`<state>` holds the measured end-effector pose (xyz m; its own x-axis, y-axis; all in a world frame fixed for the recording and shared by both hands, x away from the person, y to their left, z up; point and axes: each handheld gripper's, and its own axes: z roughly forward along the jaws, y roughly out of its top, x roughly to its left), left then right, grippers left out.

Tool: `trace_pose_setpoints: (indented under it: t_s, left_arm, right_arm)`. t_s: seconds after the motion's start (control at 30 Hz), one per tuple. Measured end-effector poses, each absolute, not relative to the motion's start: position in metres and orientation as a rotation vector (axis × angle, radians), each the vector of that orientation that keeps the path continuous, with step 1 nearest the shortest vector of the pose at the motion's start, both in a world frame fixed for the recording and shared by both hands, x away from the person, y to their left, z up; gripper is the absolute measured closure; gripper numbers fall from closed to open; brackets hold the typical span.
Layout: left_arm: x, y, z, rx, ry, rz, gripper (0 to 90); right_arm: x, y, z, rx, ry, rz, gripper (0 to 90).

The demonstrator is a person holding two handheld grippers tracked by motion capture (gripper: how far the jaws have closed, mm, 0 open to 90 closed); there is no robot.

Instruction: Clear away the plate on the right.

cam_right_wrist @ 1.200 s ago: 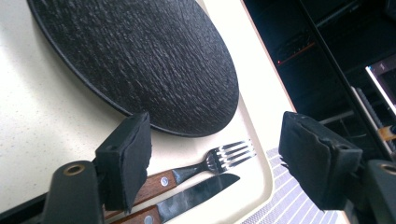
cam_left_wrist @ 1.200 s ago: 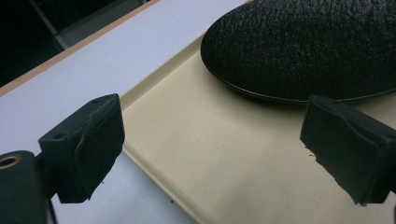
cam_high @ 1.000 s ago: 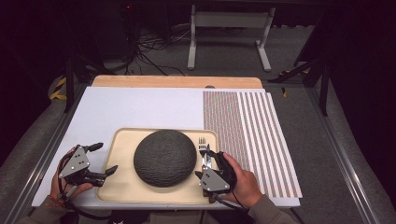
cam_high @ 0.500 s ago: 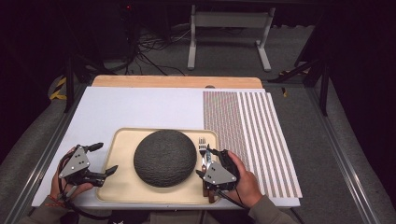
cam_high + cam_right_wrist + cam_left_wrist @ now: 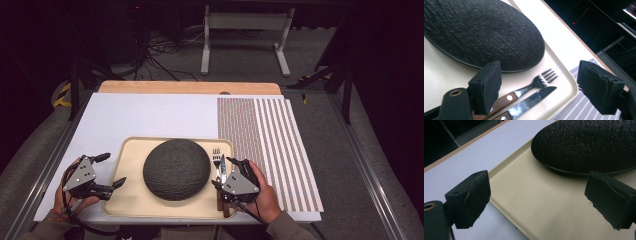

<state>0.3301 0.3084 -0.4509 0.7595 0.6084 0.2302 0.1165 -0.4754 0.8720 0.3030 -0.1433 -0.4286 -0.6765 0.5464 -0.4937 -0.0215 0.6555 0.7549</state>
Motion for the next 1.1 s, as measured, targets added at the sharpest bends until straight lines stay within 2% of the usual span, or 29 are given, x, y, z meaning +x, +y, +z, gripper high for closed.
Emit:
trace_pose_setpoints:
  t_s: [1.1]
  left_arm:
    - [0.330, 0.307, -0.451, 2.015, 0.540, 0.659, 7.3]
  right_arm:
    - [0.298, -0.180, -0.430, 0.551, 2.066, 0.944, 17.9]
